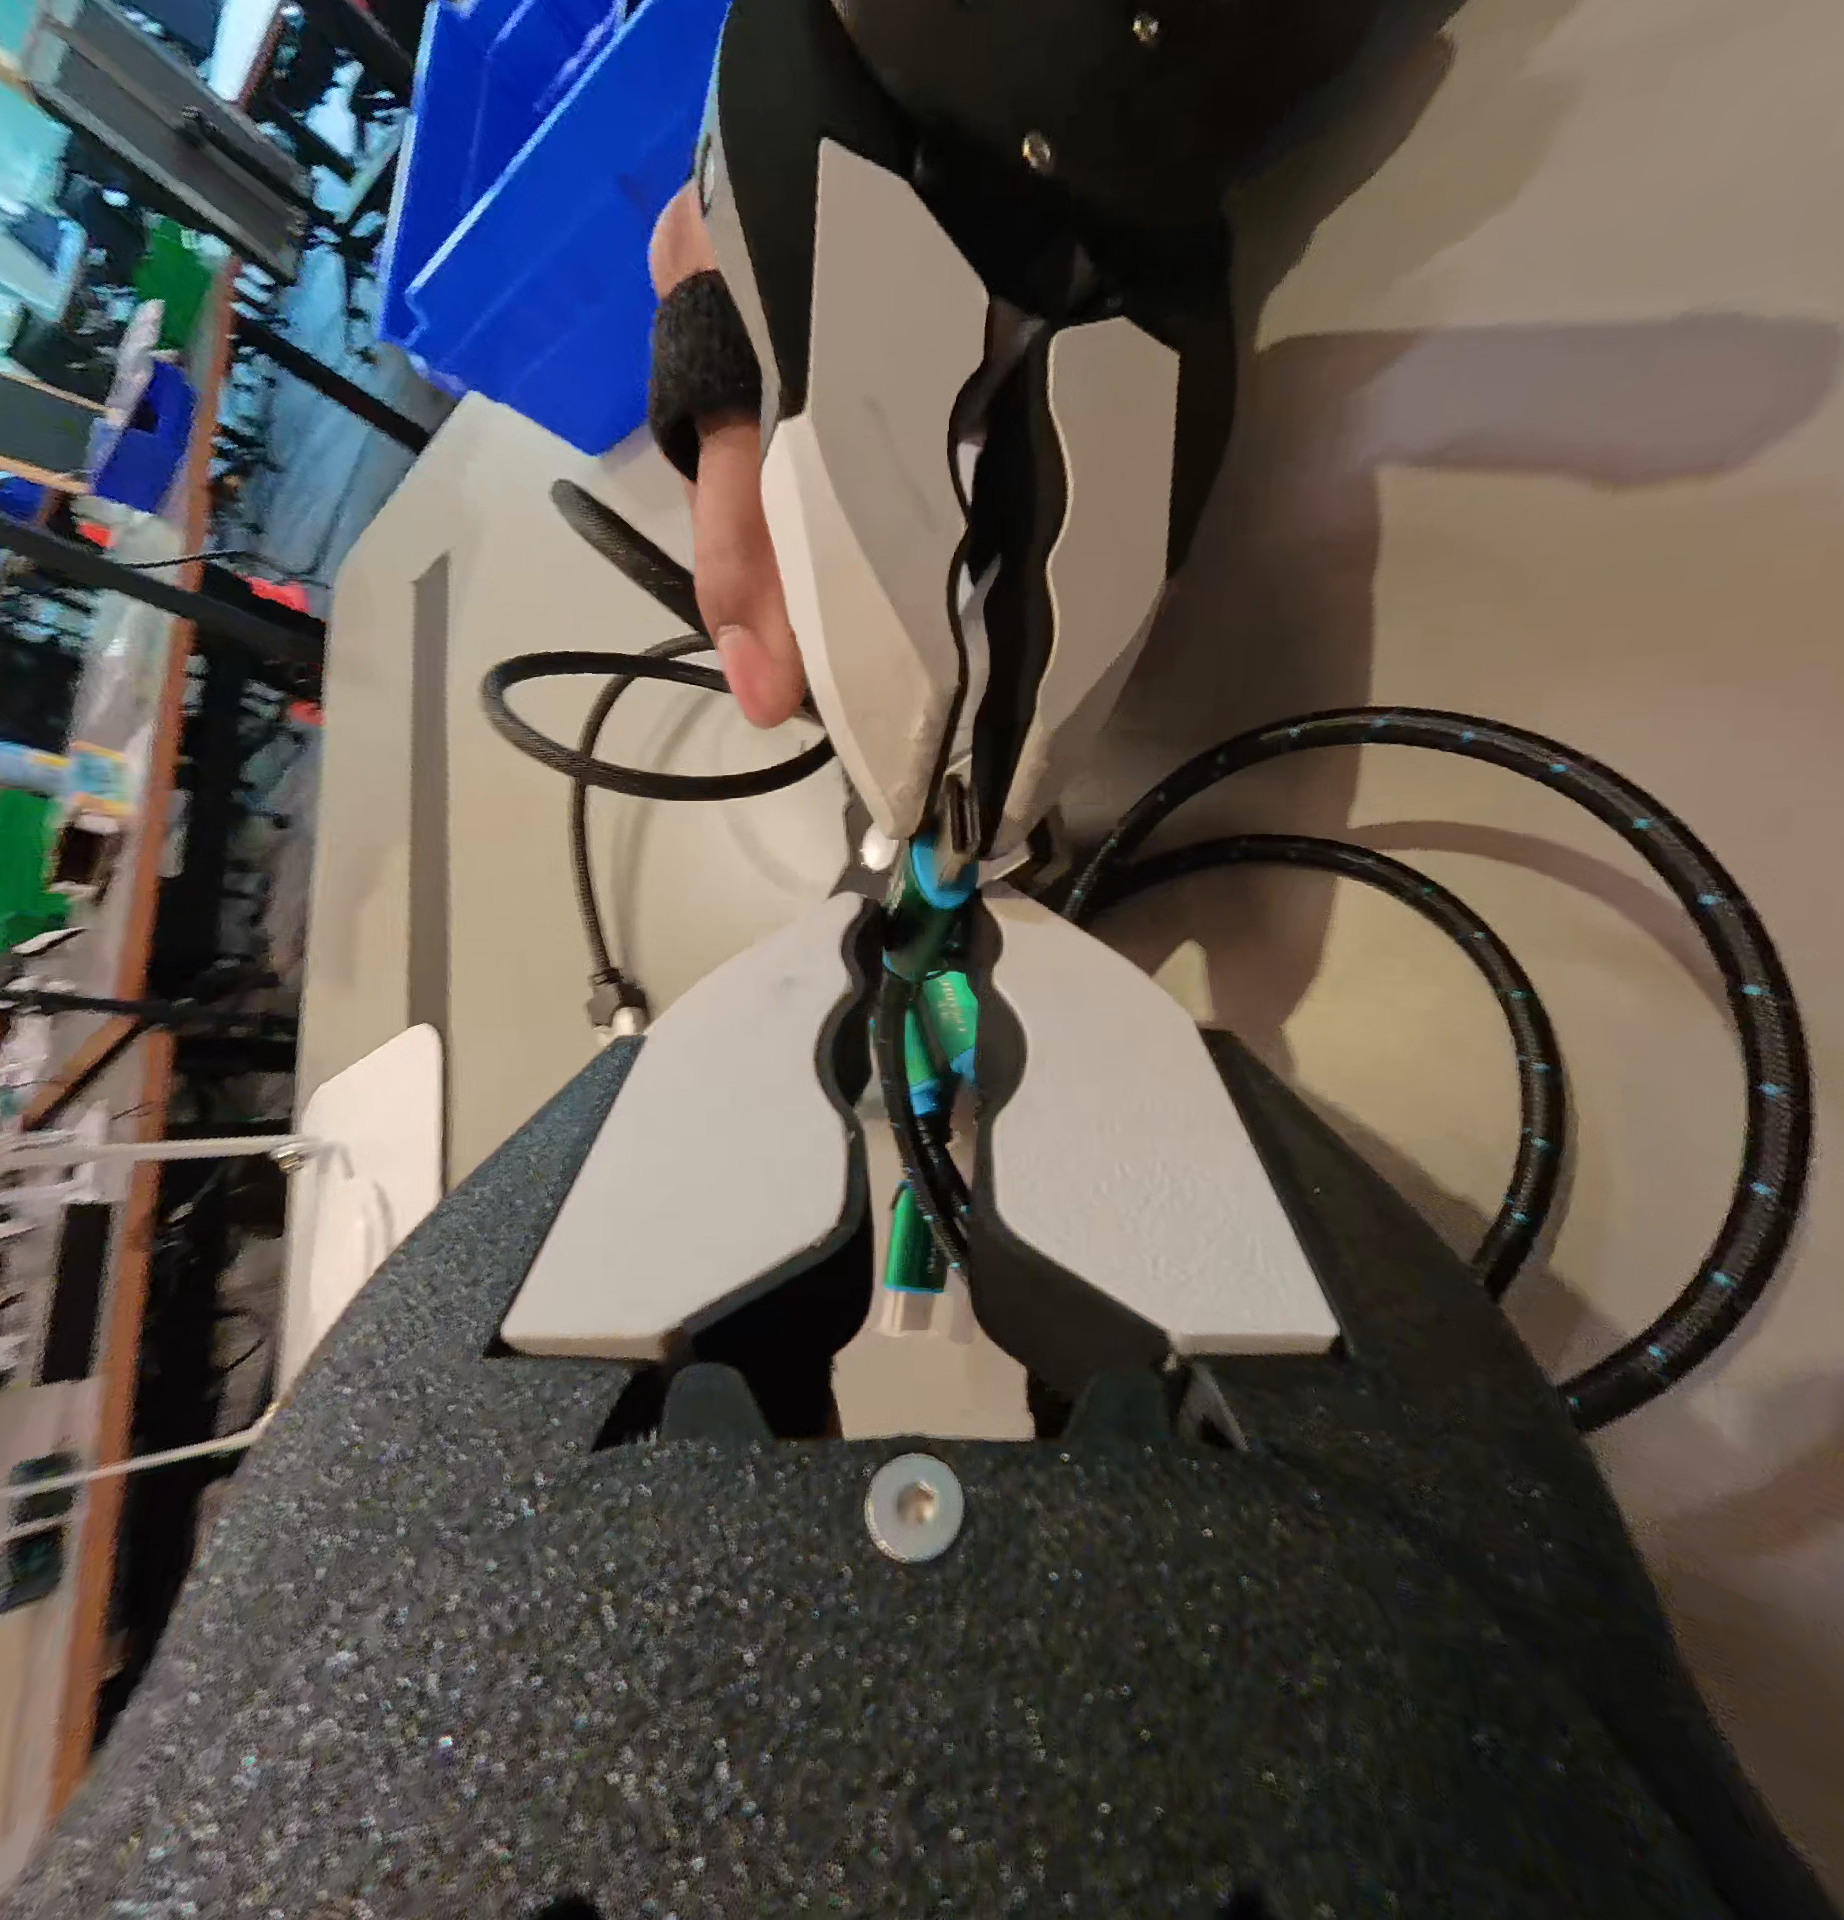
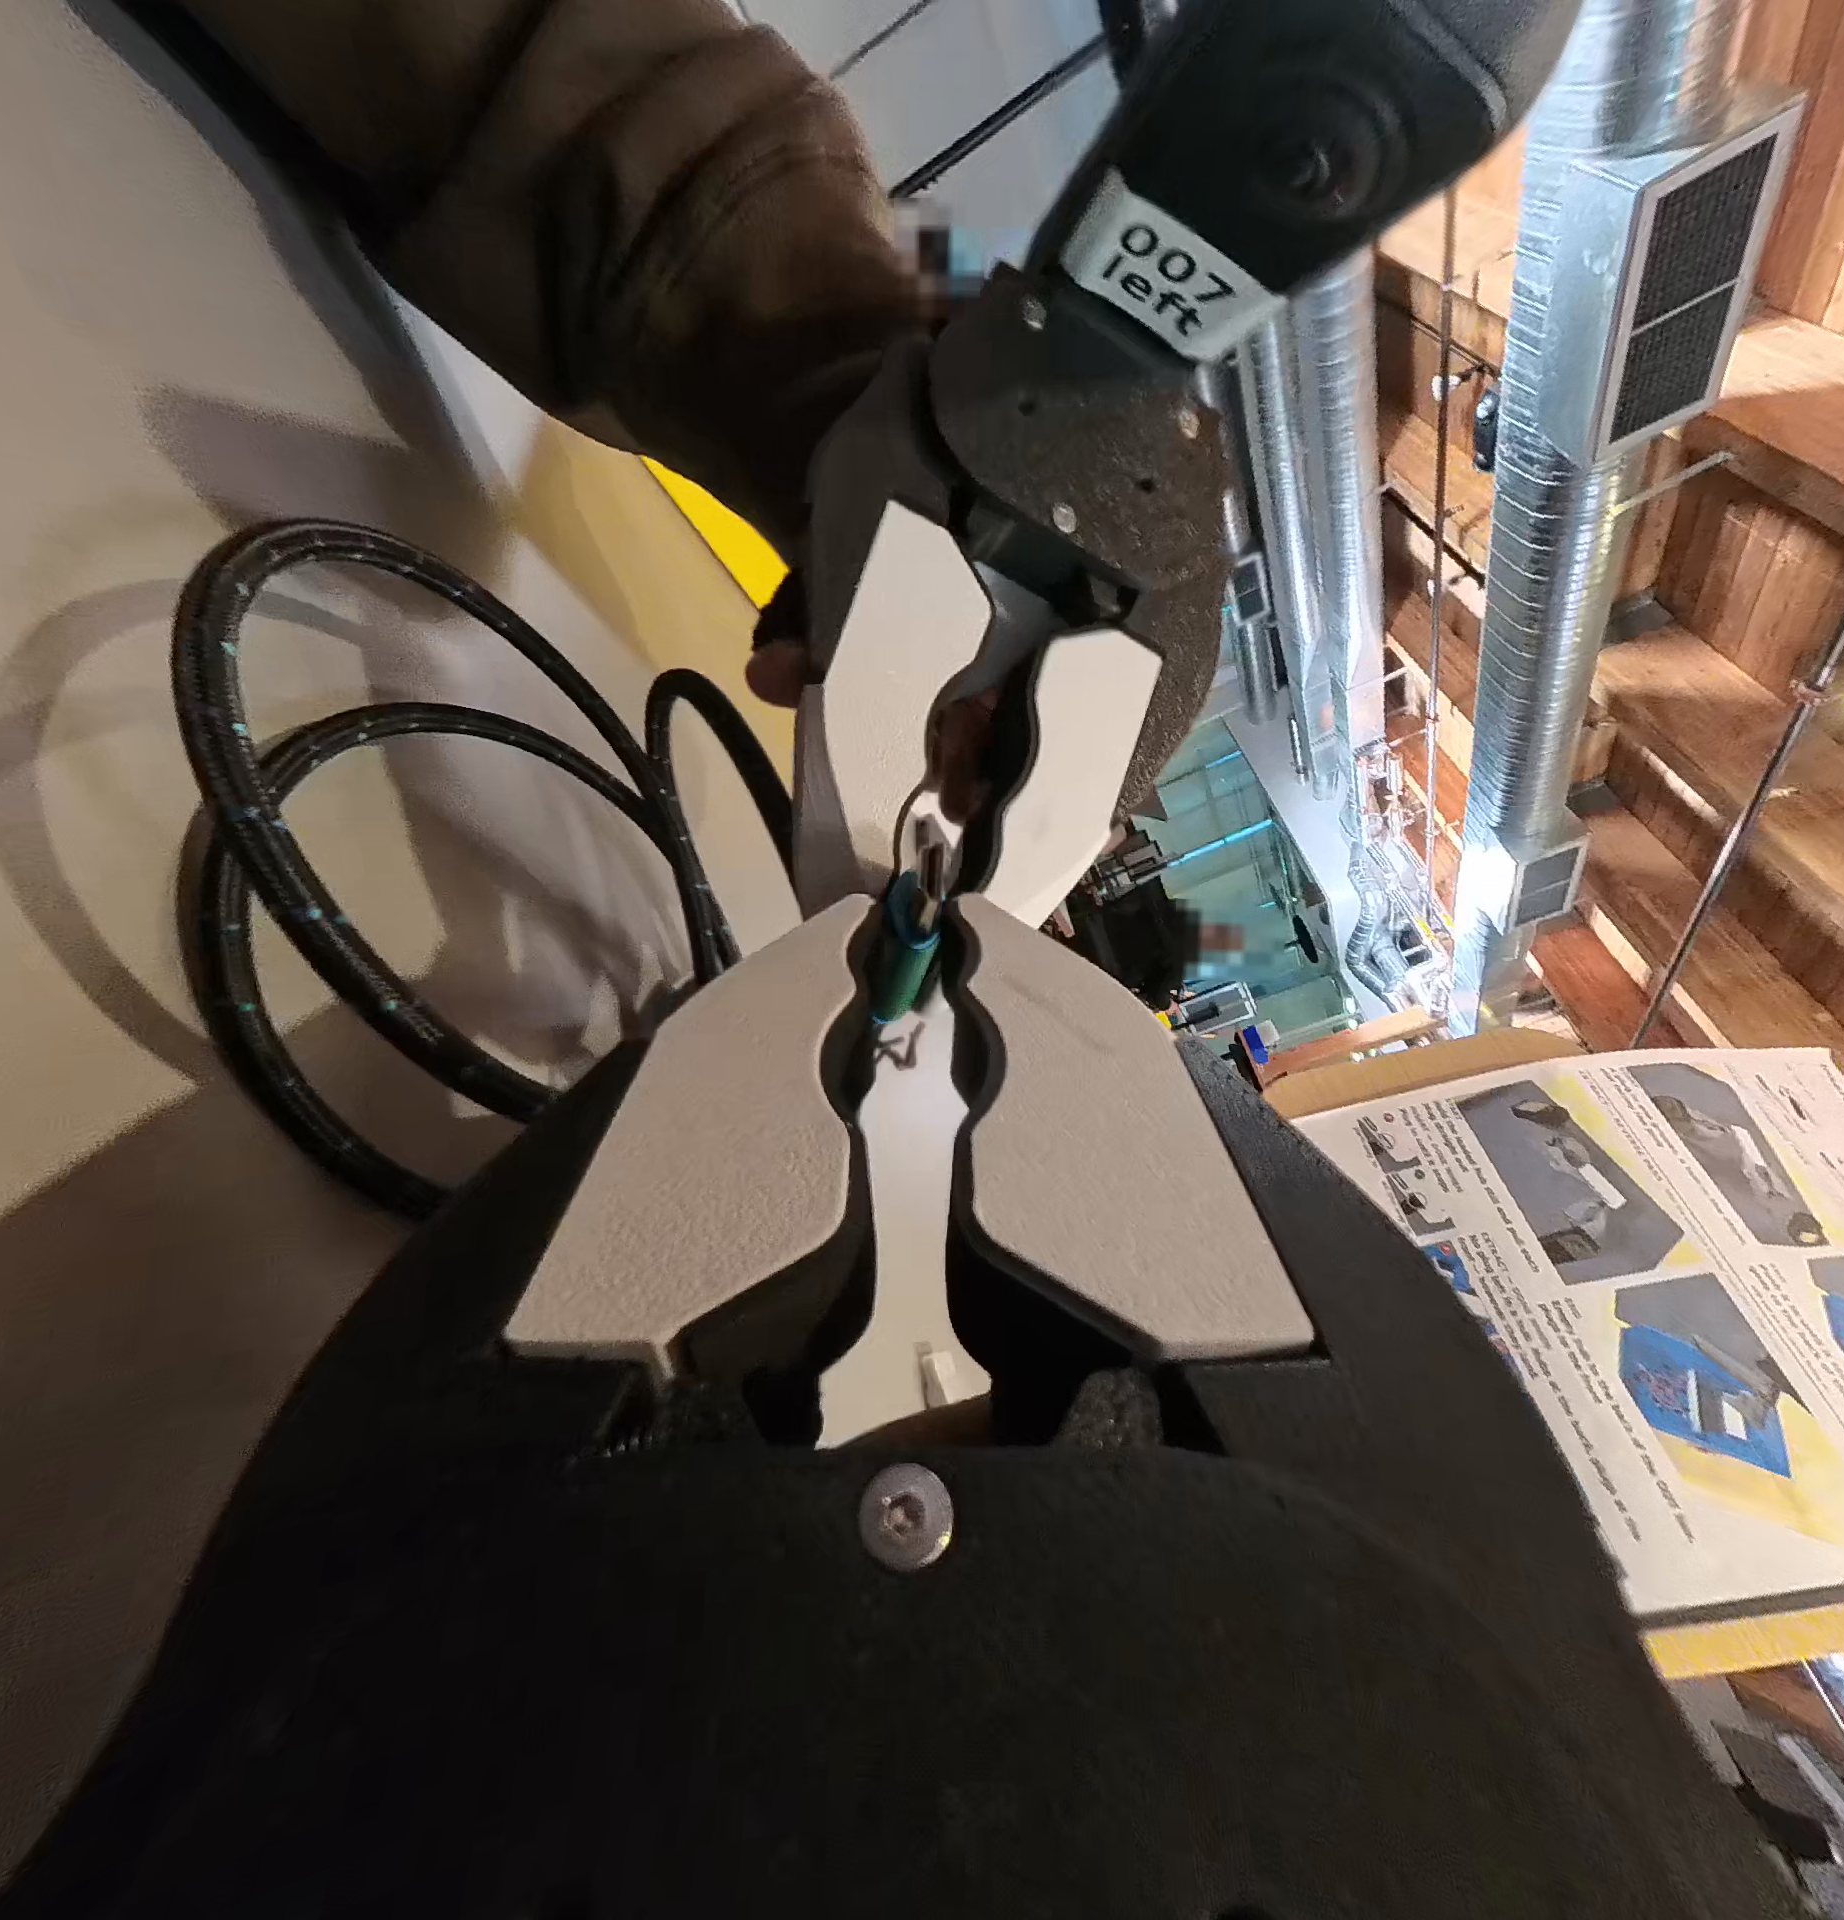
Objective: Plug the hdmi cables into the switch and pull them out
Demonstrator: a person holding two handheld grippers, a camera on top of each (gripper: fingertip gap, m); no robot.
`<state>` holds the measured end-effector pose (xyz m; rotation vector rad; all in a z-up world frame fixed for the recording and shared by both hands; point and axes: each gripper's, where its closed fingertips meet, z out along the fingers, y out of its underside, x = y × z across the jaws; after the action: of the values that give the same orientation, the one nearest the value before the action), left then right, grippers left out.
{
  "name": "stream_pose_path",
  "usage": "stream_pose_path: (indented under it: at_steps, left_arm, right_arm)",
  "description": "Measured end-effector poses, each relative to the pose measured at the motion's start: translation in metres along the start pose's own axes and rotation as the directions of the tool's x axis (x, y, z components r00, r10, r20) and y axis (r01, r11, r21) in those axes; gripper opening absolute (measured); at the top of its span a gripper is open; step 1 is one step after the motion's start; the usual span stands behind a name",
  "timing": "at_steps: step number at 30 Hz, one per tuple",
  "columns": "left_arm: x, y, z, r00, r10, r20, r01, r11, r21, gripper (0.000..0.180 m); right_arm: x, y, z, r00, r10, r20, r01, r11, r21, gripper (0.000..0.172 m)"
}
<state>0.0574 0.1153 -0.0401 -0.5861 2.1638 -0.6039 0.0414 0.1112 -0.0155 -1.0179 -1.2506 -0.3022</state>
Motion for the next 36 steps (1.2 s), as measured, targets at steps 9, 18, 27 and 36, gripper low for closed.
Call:
stream_pose_path:
  at_steps: [9, 18, 27, 36]
  left_arm:
    - [-0.015, 0.032, -0.022, 0.945, 0.237, 0.225, -0.085, 0.843, -0.532, 0.011]
    - [0.009, 0.047, -0.001, 0.954, 0.248, 0.168, -0.033, 0.645, -0.763, 0.011]
    - [0.018, 0.051, 0.018, 0.926, 0.288, 0.244, 0.006, 0.635, -0.773, 0.014]
    - [0.020, 0.054, 0.023, 0.836, 0.355, 0.419, 0.078, 0.679, -0.730, 0.016]
  right_arm:
    - [-0.005, 0.042, -0.014, 0.997, -0.050, 0.062, 0.067, 0.953, -0.297, 0.017]
    - [-0.045, 0.035, -0.038, 0.973, 0.006, 0.230, 0.078, 0.931, -0.357, 0.025]
    - [-0.098, 0.028, -0.025, 0.927, -0.042, 0.373, 0.181, 0.920, -0.347, 0.006]
    - [-0.092, 0.035, -0.029, 0.933, 0.057, 0.356, 0.096, 0.913, -0.397, 0.014]
